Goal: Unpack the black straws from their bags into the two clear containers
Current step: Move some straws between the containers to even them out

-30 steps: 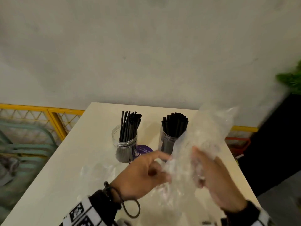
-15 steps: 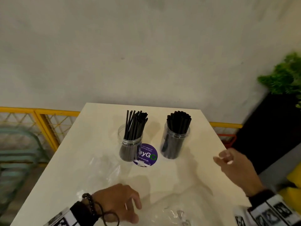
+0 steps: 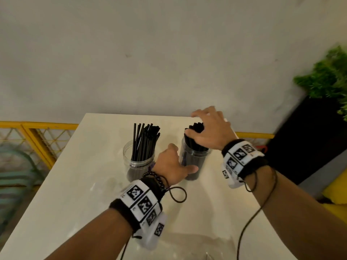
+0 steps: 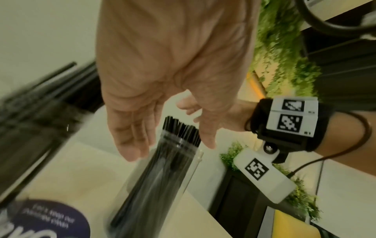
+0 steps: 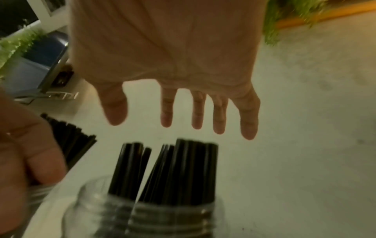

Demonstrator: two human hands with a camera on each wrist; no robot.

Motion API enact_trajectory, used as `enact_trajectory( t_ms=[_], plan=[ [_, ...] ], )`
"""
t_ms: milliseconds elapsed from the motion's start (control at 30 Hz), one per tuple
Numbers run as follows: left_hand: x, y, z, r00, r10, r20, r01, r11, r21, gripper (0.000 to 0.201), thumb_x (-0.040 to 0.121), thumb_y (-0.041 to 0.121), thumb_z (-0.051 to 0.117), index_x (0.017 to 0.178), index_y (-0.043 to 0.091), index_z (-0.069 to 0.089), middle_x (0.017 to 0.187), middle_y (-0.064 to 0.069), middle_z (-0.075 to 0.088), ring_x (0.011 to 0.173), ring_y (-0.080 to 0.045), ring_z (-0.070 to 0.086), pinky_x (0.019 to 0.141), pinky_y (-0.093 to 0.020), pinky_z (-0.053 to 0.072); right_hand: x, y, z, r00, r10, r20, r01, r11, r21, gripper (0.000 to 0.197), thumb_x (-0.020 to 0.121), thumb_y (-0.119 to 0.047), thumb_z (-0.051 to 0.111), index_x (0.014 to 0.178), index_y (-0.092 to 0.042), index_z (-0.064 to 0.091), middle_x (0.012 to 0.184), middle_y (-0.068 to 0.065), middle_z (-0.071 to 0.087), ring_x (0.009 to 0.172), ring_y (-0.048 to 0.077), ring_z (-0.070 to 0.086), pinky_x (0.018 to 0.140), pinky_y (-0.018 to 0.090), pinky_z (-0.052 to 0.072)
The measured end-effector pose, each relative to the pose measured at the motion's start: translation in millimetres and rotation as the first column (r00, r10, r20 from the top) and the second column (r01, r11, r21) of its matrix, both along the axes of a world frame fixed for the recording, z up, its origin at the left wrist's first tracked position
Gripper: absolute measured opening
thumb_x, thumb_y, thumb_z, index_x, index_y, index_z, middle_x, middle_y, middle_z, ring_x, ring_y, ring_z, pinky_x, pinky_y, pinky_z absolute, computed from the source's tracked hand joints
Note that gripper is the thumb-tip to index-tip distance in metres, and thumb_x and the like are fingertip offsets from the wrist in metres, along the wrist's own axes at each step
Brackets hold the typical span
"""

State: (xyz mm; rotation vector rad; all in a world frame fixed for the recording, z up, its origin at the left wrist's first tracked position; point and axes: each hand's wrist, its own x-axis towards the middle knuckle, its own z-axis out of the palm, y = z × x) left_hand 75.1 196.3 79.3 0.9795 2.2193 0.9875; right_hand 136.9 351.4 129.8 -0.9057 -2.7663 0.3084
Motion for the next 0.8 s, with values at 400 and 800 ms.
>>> enact_trajectory(
  t_ms=[400,800],
  plan=[
    [8,67,-44,0.983,0.132,0.126,-0.158,0.962,0.222,0.113,0.05,0.049,0.088,0.141,0.028,0.024,0.132,-0.003,0.053,0.118,-0.024,0.057,0.097,-0.046,0.052,-14,19,-48,0.979,0.182,-0.094,-0.165,0.972,0.169,0.019,0.088,-0.036,0.055,0.081,-0.019,0.062,0.086,-0.001,0.062,0.081,0.024,0.059,0.066,0.038,0.053],
    [6,70,-42,0.995,0.092,0.033,-0.097,0.978,0.184,0.104,0.057,0.05,0.085,0.137,0.035,0.021,0.136,-0.004,0.052,0.119,-0.028,0.057,0.096,-0.048,0.053,-6,37,-43,1.0,-0.005,0.003,0.005,0.999,-0.039,0.035,0.101,-0.038,0.035,0.112,-0.021,0.062,0.117,0.003,0.061,0.107,0.027,0.057,0.087,0.043,0.049]
  ],
)
